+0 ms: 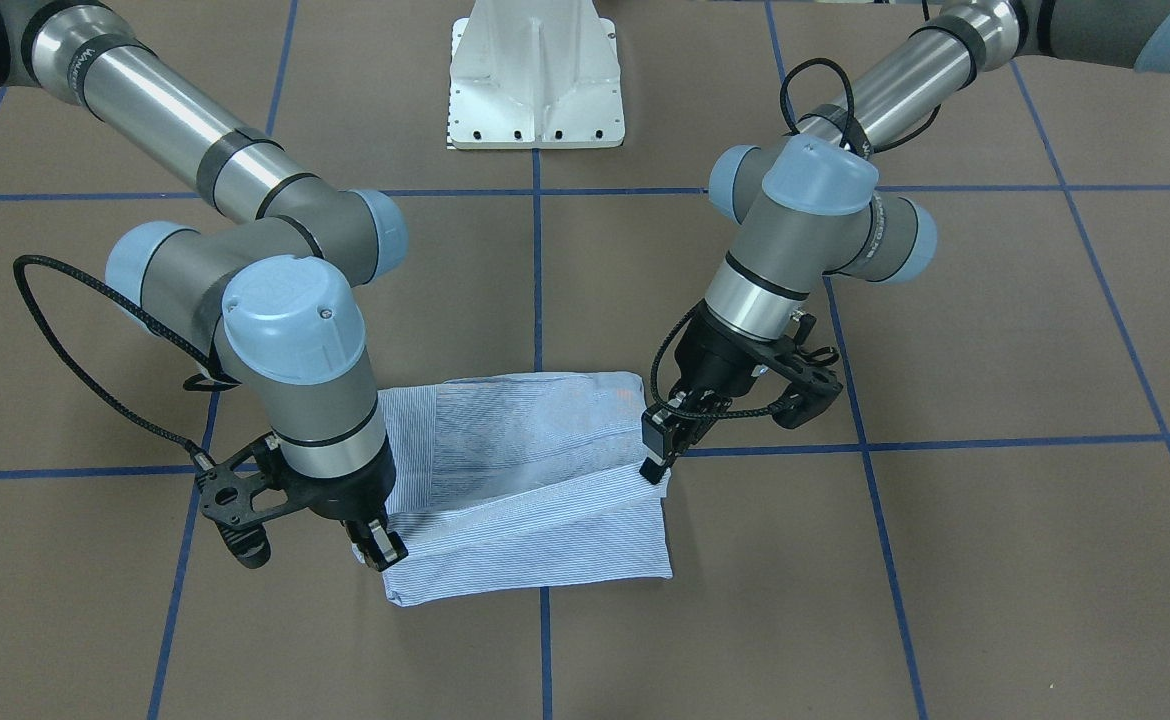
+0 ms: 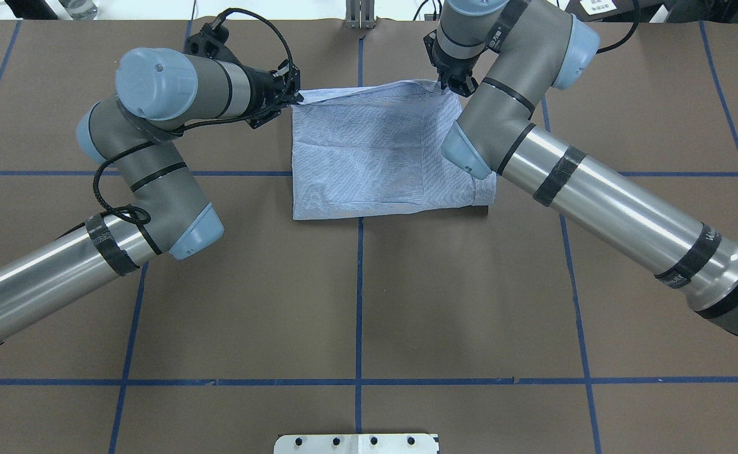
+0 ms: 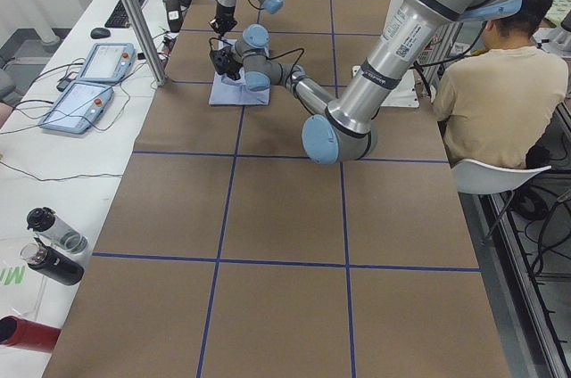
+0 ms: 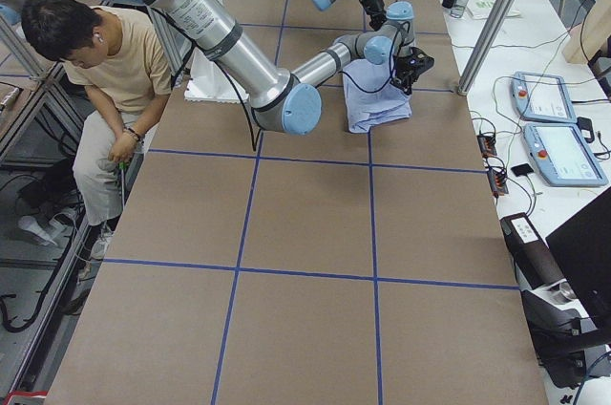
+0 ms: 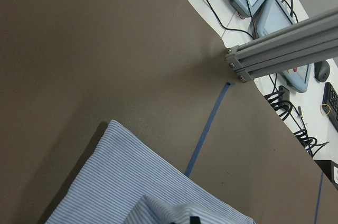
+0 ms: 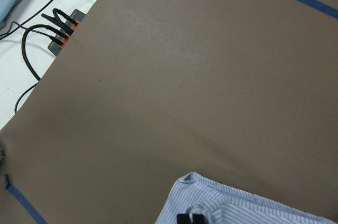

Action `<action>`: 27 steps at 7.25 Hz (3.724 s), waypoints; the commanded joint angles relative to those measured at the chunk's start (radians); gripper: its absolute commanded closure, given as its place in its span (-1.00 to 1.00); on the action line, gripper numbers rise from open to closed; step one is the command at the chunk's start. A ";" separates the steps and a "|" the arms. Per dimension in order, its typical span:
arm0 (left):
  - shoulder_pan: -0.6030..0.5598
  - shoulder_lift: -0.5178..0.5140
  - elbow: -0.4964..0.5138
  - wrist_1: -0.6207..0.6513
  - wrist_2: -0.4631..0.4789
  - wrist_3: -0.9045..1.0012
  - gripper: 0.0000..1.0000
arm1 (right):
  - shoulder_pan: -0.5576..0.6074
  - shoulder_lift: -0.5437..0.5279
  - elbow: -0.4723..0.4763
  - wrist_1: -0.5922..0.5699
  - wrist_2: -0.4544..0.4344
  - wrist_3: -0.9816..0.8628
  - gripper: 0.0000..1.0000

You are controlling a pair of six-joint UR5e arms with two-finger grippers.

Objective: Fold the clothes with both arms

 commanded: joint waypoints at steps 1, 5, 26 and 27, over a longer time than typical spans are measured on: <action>-0.018 -0.039 0.111 -0.074 0.003 0.051 0.37 | 0.003 0.067 -0.132 0.110 0.002 -0.001 -0.32; -0.091 -0.067 0.175 -0.140 -0.034 0.100 -0.78 | 0.077 0.096 -0.160 0.110 0.063 -0.007 -0.81; -0.740 0.884 -0.448 0.397 -0.617 1.784 -0.98 | 0.772 -0.999 0.487 -0.201 0.486 -1.993 -0.99; -0.739 0.874 -0.434 0.395 -0.624 1.783 -0.98 | 0.772 -0.998 0.498 -0.212 0.515 -1.990 -0.99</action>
